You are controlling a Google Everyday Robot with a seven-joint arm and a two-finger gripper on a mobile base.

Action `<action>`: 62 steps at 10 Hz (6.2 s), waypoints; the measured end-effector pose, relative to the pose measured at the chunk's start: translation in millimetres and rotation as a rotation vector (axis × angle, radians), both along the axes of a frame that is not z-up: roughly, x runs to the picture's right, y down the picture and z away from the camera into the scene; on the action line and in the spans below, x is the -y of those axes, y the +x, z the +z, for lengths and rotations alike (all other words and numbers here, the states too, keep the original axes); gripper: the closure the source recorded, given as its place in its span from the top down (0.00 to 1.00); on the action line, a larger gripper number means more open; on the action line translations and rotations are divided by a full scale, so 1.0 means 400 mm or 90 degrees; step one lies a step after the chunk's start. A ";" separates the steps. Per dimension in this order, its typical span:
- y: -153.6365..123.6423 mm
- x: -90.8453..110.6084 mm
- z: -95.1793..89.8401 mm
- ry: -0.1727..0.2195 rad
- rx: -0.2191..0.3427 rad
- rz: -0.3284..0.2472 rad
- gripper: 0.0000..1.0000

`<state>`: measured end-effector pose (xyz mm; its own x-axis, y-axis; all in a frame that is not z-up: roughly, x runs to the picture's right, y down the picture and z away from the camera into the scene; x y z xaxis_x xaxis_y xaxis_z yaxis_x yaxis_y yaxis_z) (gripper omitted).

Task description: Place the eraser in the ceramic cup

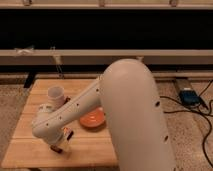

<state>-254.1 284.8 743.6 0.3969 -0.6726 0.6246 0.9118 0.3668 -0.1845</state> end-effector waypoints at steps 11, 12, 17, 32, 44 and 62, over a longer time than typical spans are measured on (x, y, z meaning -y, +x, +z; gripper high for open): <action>0.006 0.000 0.060 -0.022 -0.033 0.003 0.27; 0.008 0.010 0.049 -0.023 -0.030 0.010 0.15; 0.036 0.127 -0.038 -0.029 0.014 0.055 0.00; -0.072 0.513 -0.111 -0.007 0.172 0.114 0.00; -0.121 0.602 -0.040 -0.039 0.184 0.153 0.00; -0.157 0.644 0.091 -0.130 0.210 0.241 0.52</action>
<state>-317.1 27.3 779.8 0.3491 -0.3727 0.8598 0.7441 0.6679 -0.0126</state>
